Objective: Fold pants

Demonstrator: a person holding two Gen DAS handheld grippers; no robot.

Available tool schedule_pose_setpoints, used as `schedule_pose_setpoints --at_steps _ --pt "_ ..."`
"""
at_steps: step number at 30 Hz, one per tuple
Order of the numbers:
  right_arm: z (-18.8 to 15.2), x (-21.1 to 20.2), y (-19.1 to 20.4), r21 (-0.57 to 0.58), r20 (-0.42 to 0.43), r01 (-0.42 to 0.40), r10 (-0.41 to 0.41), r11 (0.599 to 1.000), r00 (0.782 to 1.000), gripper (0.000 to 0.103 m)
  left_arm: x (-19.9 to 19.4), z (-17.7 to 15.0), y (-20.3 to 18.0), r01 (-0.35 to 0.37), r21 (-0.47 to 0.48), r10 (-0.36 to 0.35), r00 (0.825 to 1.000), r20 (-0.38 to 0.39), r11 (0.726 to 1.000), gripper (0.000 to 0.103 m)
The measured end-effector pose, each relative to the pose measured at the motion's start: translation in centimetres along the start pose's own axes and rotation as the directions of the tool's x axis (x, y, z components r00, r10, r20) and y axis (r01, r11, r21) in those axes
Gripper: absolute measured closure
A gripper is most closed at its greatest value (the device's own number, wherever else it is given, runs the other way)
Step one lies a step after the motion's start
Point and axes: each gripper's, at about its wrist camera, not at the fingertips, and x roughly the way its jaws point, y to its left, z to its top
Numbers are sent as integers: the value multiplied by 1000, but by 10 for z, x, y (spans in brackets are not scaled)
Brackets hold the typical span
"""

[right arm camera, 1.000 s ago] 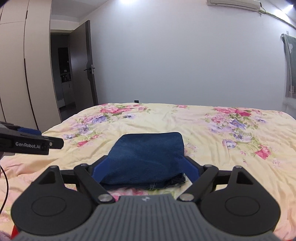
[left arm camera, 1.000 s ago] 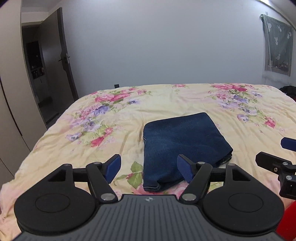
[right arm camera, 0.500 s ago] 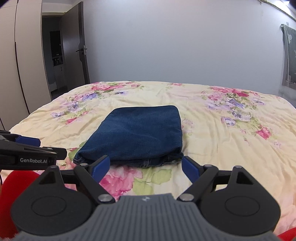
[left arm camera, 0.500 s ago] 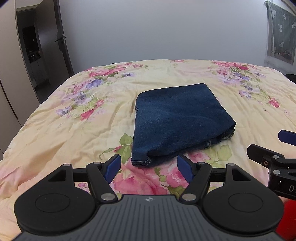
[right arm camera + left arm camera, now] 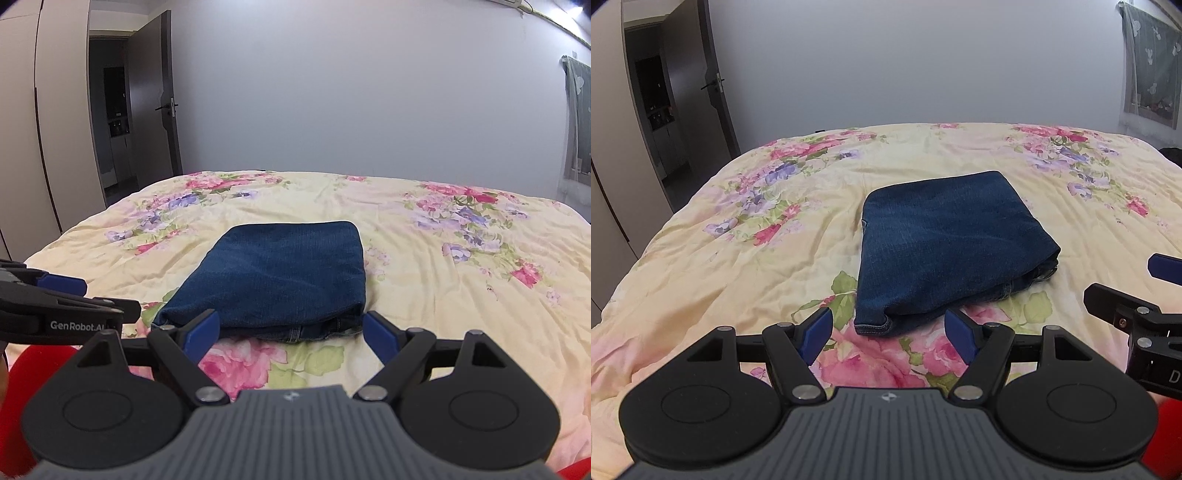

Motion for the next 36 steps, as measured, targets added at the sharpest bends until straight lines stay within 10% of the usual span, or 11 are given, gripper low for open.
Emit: schedule_pose_setpoints --at_steps 36 --pt "0 -7 0 -11 16 -1 1 1000 1000 22 -3 1 1 -4 4 4 1000 1 1000 22"
